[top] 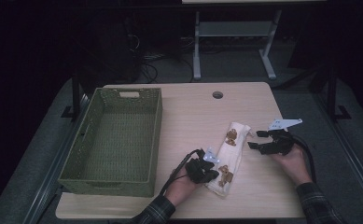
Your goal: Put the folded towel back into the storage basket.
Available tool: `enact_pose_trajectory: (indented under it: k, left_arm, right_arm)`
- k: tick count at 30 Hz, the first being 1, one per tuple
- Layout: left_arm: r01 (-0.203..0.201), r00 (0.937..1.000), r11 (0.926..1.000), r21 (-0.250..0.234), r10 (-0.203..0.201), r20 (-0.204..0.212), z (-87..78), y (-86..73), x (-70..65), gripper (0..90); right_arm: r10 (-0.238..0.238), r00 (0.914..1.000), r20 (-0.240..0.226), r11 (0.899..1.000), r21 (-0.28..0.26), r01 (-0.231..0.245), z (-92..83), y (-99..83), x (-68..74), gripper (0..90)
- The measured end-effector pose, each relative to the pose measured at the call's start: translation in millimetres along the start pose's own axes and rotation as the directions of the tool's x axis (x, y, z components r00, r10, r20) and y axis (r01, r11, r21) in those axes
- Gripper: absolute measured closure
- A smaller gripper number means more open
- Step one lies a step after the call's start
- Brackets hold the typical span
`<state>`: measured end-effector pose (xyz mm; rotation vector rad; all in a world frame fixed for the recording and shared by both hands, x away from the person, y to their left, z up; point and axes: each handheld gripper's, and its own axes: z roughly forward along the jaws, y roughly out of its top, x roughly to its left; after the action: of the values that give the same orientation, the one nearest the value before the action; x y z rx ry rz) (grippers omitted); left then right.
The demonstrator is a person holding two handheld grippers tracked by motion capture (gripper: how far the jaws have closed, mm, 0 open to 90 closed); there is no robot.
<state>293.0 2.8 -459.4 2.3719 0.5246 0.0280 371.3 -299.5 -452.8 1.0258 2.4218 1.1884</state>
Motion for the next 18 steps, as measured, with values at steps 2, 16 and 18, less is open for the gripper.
enact_pose_trajectory:
  k: [2,16,18]
  left_arm:
    - [-0.012,0.9997,0.9999,-0.004,0.012,0.02,4.3,2.7,-7.5,89.7]
    - [-0.1,0.9832,0.9943,-0.038,0.105,0.15,30.5,19.1,-43.8,88.3]
    - [-0.094,0.9772,0.9944,-0.049,0.102,0.186,32.3,20.0,-46.1,86.6]
  right_arm:
    - [-0.004,1.0,0.002,1.0,-0.003,0.004,-0.5,0.0,-1.0,30.7]
    - [-0.011,0.9999,0.003,1.0,0.002,0.011,0.6,-0.5,-0.7,30.7]
    - [-0.013,0.9999,0.005,1.0,0.004,0.013,0.8,-0.6,-0.6,30.7]
